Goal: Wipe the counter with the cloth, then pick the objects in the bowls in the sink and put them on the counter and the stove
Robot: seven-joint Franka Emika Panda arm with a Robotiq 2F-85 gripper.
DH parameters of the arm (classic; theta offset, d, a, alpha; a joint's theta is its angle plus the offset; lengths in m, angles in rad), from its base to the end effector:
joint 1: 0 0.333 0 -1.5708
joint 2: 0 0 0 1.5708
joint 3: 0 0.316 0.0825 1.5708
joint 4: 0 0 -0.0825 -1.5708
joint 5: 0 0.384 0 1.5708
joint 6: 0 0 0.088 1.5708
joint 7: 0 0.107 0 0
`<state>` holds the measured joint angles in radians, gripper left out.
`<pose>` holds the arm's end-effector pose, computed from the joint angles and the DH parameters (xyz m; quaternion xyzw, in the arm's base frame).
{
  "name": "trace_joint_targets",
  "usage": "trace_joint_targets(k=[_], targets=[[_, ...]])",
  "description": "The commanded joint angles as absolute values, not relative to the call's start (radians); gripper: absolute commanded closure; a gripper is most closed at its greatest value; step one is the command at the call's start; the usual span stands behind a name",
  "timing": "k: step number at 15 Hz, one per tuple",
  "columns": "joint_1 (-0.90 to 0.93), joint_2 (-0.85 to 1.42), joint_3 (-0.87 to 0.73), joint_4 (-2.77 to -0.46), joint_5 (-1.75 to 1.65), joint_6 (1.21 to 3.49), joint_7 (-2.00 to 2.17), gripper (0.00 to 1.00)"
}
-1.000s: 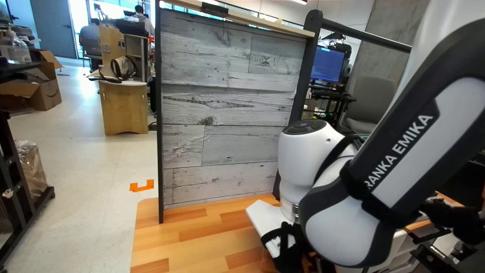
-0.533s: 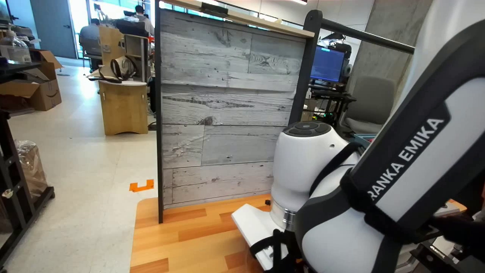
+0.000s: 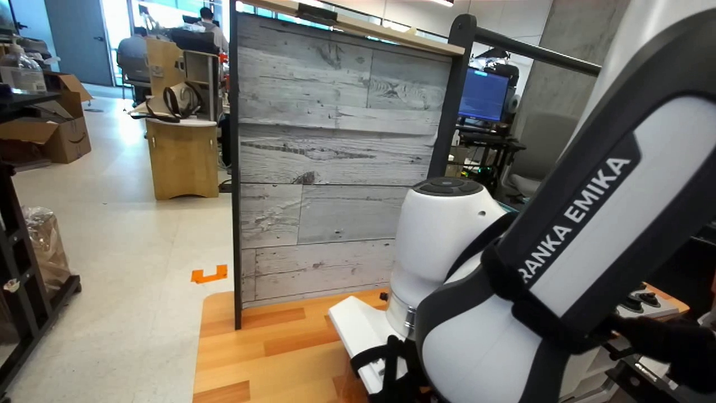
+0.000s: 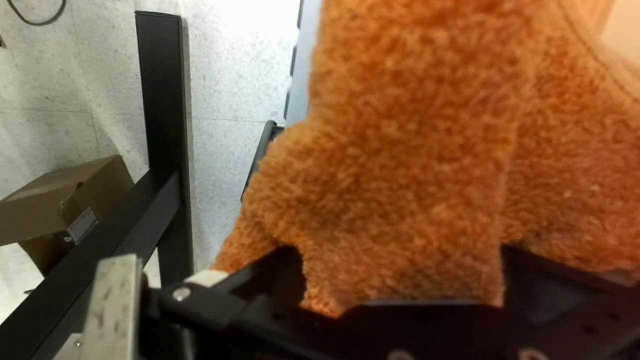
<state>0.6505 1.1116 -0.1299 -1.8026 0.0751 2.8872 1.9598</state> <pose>0.5035 0.2783 -0.0607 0.7504 -0.6591 0.0442 0.0235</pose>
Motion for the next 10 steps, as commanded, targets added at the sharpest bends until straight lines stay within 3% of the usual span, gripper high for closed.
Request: trace_joint_targets(k=[1, 7, 10], targets=[[0.576, 1.168, -0.166, -1.823, 0.114, 2.979, 1.958, 0.0], [0.663, 1.188, -0.196, -1.668, 0.034, 2.87, 1.909, 0.0], [0.615, 1.188, -0.156, -1.543, 0.048, 2.836, 1.869, 0.0]])
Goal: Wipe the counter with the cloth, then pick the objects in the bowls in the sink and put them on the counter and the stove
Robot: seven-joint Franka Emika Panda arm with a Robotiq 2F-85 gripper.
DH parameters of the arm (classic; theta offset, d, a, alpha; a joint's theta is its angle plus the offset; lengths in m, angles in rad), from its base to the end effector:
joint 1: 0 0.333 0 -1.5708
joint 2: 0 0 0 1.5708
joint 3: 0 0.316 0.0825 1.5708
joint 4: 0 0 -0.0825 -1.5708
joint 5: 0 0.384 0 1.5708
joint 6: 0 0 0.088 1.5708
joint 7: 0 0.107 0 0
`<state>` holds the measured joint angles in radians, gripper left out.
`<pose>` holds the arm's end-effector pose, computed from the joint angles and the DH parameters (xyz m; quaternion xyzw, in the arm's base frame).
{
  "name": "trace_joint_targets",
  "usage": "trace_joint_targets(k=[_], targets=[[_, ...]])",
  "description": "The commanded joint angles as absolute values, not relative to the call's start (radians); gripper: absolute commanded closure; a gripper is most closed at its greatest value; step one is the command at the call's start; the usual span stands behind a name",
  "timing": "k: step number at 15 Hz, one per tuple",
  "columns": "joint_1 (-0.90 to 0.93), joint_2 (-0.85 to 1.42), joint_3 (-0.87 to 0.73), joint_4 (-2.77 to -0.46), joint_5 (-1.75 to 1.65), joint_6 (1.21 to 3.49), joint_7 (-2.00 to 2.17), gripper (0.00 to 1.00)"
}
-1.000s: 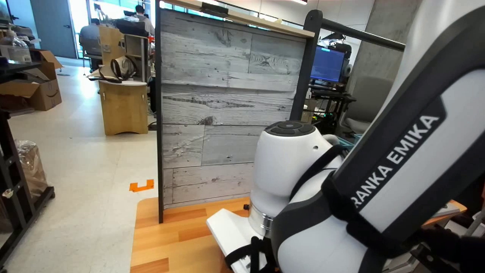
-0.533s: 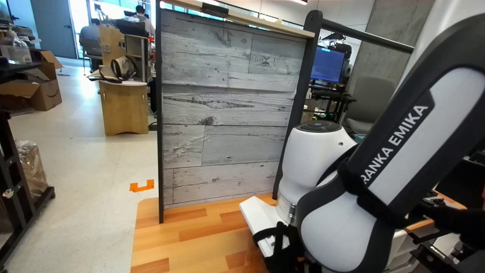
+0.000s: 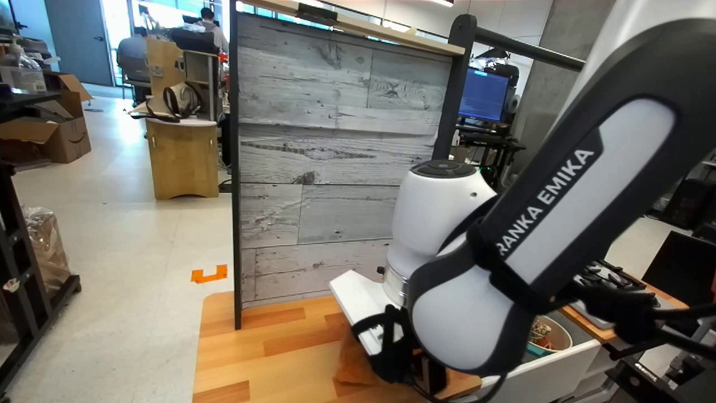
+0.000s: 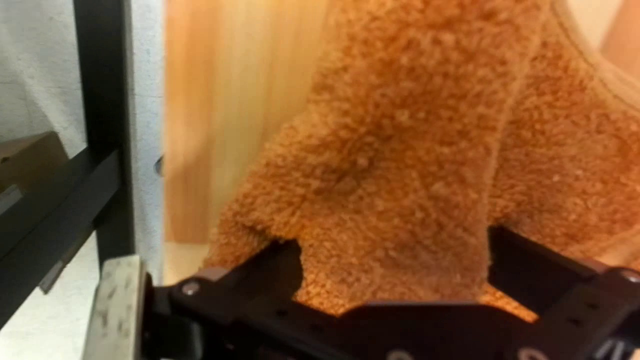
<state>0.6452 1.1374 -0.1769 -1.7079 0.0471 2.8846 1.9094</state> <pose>0.5455 0.2736 -0.0468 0.7687 -0.6349 0.0775 0.0008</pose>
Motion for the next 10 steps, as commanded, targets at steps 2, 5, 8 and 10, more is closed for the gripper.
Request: trace_joint_targets(k=[2, 5, 8, 10], targets=[[0.563, 1.166, -0.088, -1.485, 0.049, 2.725, 1.803, 0.0], [0.534, 1.074, -0.023, -1.494, 0.032, 2.485, 1.703, 0.0], [0.501, 0.945, 0.04, -1.56, 0.029, 2.321, 1.584, 0.0], [0.505, 0.835, 0.059, -1.63, 0.011, 2.23, 1.516, 0.0]])
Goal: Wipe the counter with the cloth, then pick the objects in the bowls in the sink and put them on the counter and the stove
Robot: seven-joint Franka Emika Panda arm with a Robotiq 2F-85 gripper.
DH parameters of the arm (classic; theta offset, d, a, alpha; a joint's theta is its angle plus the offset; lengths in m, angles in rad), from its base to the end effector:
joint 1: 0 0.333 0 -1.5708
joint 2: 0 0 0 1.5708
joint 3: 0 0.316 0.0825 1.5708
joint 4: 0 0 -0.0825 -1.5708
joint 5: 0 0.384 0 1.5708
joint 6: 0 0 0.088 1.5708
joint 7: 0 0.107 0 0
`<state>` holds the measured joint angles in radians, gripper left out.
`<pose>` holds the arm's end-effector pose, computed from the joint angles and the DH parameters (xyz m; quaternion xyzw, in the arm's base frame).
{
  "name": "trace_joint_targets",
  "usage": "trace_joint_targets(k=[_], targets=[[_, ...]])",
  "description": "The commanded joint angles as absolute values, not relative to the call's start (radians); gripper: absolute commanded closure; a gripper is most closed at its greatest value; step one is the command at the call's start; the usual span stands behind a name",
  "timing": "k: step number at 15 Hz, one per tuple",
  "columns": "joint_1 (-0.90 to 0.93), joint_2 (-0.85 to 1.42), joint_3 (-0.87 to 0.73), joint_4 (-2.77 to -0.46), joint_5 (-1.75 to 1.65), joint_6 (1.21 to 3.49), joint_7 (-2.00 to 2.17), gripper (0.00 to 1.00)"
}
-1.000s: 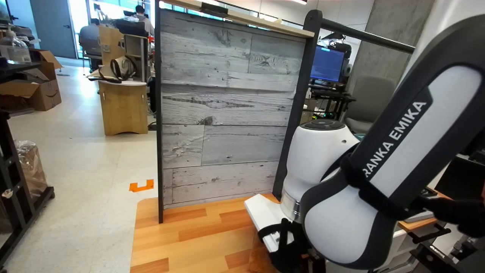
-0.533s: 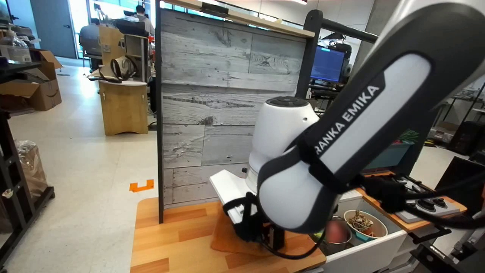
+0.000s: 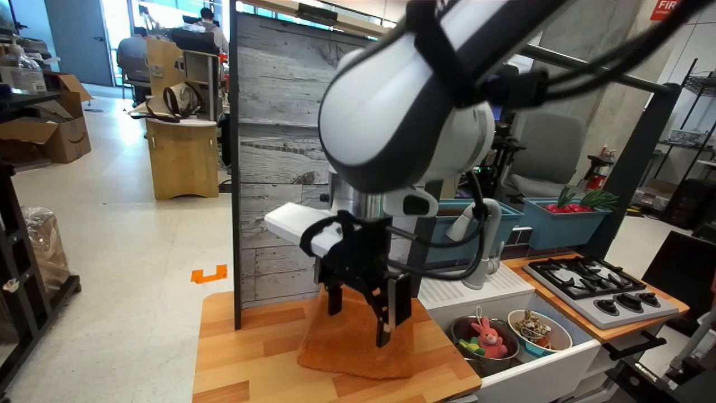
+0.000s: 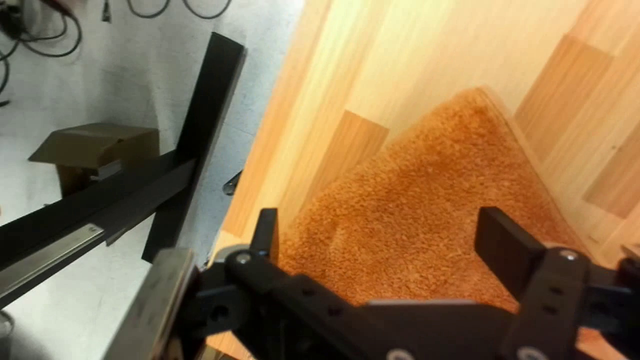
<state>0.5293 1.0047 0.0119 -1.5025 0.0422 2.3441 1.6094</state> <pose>0.5782 0.3472 0.0526 0.8483 -0.5229 -0.0555 0.0626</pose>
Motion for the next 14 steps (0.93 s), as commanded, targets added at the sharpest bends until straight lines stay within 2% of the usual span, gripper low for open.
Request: trace_joint_targets(k=[1, 2, 3, 6, 7, 8, 14], targets=[[0.512, 0.787, 0.062, -1.662, -0.008, 2.2, 1.485, 0.0], [0.518, 0.741, 0.06, -1.691, -0.035, 2.179, 1.456, 0.0], [0.518, 0.864, 0.056, -1.574, -0.01, 2.212, 1.519, 0.0], [0.515, 0.763, 0.067, -1.651, -0.032, 2.178, 1.482, 0.0], [0.517, 0.751, 0.064, -1.649, -0.051, 2.07, 1.458, 0.0], [0.473, 0.725, 0.115, -1.666, -0.004, 2.026, 1.371, 0.0], [0.4, 0.688, 0.167, -1.706, 0.008, 2.022, 1.009, 0.0]])
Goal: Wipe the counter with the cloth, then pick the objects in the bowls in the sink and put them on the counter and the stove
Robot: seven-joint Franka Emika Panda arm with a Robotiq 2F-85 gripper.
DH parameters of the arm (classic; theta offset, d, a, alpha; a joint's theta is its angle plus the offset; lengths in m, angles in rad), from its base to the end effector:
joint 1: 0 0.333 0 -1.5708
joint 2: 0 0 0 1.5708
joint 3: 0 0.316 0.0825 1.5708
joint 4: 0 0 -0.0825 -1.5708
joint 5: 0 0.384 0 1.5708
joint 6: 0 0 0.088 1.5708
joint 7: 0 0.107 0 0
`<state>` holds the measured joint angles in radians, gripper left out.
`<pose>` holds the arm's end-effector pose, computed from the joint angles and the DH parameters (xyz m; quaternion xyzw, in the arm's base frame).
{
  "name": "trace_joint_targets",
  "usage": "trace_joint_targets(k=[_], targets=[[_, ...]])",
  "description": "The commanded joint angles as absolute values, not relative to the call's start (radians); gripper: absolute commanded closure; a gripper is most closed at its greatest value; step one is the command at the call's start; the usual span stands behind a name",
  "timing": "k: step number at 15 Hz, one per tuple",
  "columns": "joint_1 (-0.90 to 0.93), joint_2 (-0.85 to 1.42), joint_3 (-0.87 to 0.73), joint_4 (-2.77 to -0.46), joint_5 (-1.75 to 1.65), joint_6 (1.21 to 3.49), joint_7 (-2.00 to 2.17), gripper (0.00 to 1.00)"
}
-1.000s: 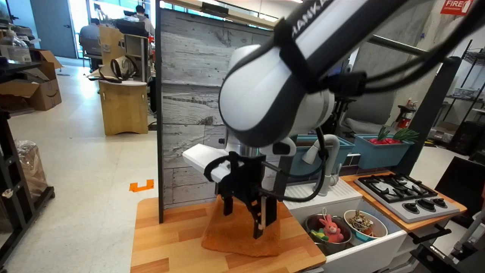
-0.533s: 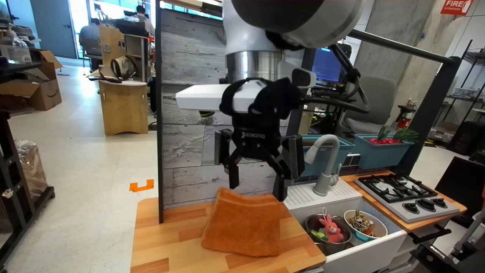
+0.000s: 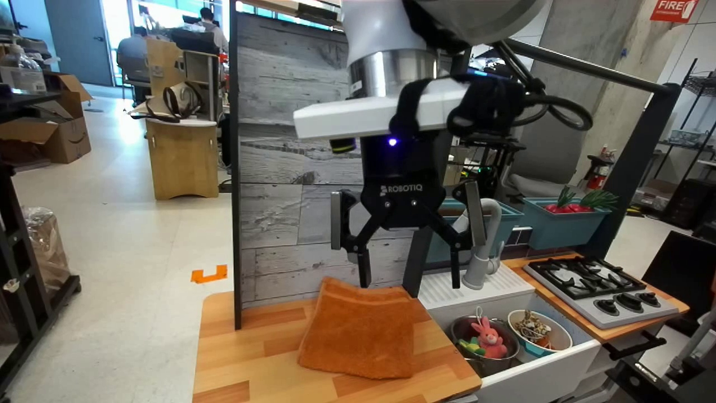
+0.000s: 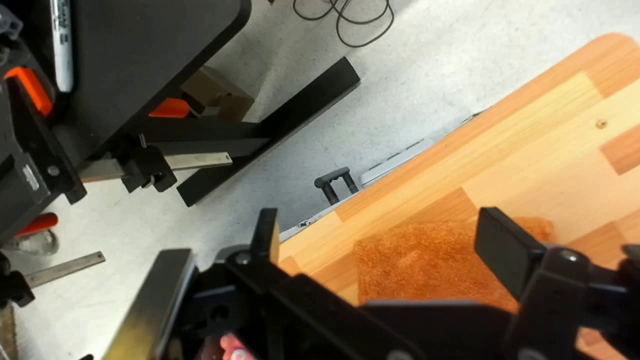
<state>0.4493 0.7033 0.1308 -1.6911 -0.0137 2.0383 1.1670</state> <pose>0.5344 0.3427 0.1673 0.9408 -0.2881 -0.1415 0.1086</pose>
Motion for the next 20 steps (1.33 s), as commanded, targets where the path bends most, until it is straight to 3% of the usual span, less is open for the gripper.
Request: trace_joint_targets(k=[1, 7, 10, 11, 20], targets=[[0.394, 0.707, 0.173, -1.685, 0.018, 2.004, 0.953, 0.0], [0.387, 0.771, 0.181, -1.613, 0.055, 1.835, 0.664, 0.0], [0.428, 0.82, 0.142, -1.532, 0.081, 1.637, 0.768, 0.0], [0.419, 0.833, 0.155, -1.534, 0.147, 1.755, 0.814, 0.0], [0.455, 0.809, 0.075, -1.611, -0.106, 1.808, 0.712, 0.0]])
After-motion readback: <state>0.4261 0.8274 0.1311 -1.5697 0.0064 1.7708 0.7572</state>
